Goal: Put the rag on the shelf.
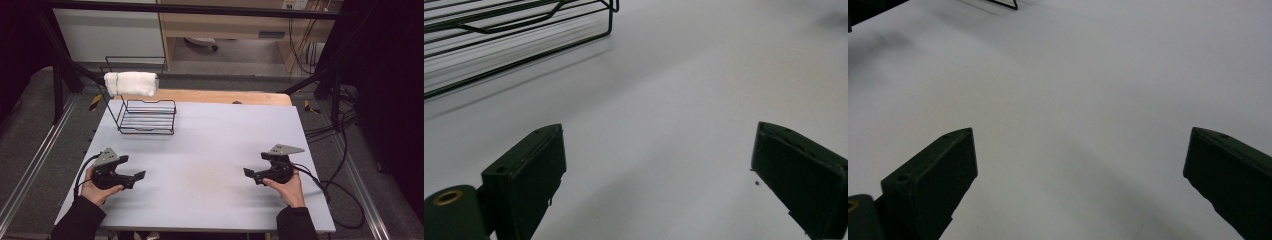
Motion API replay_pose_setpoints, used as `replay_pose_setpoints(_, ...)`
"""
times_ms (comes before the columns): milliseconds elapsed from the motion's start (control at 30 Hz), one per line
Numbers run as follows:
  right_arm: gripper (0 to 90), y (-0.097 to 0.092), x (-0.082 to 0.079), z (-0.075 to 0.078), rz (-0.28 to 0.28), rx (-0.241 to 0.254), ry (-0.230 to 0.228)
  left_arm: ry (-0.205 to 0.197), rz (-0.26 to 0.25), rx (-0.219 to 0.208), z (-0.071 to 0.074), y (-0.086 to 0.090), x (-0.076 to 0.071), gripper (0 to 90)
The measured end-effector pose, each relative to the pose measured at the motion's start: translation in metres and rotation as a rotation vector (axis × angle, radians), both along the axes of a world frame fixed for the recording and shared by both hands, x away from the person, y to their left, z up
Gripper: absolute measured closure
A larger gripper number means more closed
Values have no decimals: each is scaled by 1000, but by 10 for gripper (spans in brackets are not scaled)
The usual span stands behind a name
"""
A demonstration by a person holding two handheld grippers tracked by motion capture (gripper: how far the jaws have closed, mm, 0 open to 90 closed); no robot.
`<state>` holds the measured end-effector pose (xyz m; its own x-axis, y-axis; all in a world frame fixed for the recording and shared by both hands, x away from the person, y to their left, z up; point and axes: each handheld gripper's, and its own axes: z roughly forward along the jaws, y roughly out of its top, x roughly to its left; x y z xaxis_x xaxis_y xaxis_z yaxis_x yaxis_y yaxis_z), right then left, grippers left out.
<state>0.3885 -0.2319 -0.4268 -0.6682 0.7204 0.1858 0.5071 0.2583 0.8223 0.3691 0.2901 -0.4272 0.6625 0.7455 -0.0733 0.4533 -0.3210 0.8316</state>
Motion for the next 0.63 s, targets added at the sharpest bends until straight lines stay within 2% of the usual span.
replay_pose_setpoints(200, 13, -20, -10, -14, -29, 17, 16, 2, -17, 4, -2, -1, -1, 75)
replay_pose_setpoints(300, 12, -26, -14, -19, -38, 0, 33, 5, -17, 6, -4, -1, -1, 75)
replay_pose_setpoints(433, 12, -30, -17, -21, -48, 12, 39, 7, -14, 4, -6, -1, -2, 74)
replay_pose_setpoints(633, 9, -30, -17, -23, -45, -9, 39, 9, -16, 10, -8, -1, -2, 74)
